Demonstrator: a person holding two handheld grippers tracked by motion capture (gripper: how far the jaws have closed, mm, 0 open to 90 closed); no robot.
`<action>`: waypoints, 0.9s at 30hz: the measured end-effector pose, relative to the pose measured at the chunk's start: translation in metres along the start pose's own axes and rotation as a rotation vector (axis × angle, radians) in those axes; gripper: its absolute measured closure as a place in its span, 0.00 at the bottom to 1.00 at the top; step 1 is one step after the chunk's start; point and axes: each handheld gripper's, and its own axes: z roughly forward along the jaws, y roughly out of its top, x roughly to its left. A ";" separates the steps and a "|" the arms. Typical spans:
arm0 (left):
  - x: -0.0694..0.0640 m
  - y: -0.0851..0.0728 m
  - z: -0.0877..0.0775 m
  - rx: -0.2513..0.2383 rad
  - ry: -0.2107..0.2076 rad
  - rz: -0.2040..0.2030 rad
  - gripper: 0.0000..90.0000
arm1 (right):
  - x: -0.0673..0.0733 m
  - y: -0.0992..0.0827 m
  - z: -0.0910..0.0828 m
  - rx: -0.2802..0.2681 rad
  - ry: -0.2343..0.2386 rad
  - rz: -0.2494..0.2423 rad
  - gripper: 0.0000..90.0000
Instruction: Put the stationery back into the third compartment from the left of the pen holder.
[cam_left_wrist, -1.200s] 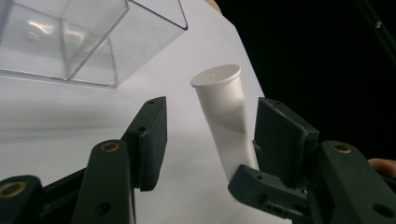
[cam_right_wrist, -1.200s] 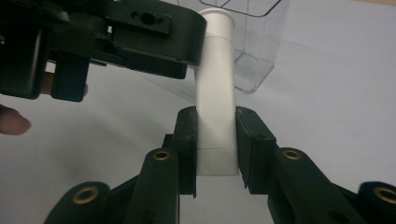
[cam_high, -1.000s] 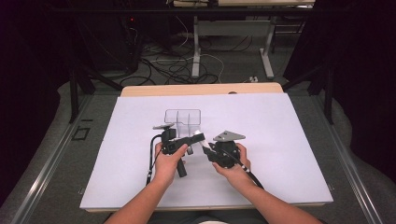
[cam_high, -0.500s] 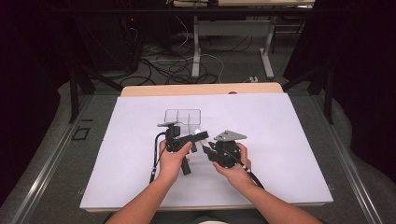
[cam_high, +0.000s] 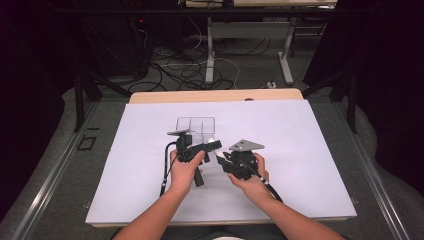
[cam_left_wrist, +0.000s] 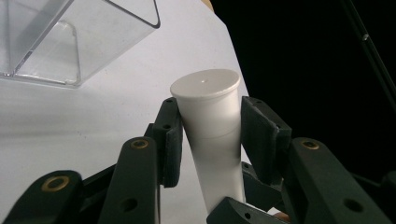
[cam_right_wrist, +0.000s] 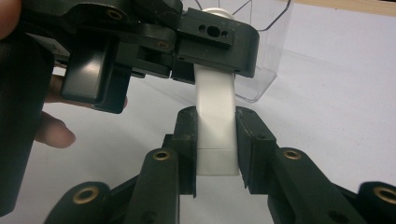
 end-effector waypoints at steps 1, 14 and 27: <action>0.000 0.000 0.000 0.001 0.001 0.000 0.69 | 0.000 0.000 0.000 0.000 0.001 0.001 0.79; 0.001 0.001 -0.001 0.007 -0.004 -0.048 0.71 | 0.001 -0.001 0.001 0.007 0.009 0.002 0.79; 0.004 0.001 0.003 0.020 0.013 -0.029 0.74 | -0.003 -0.003 0.004 0.026 0.008 0.006 0.75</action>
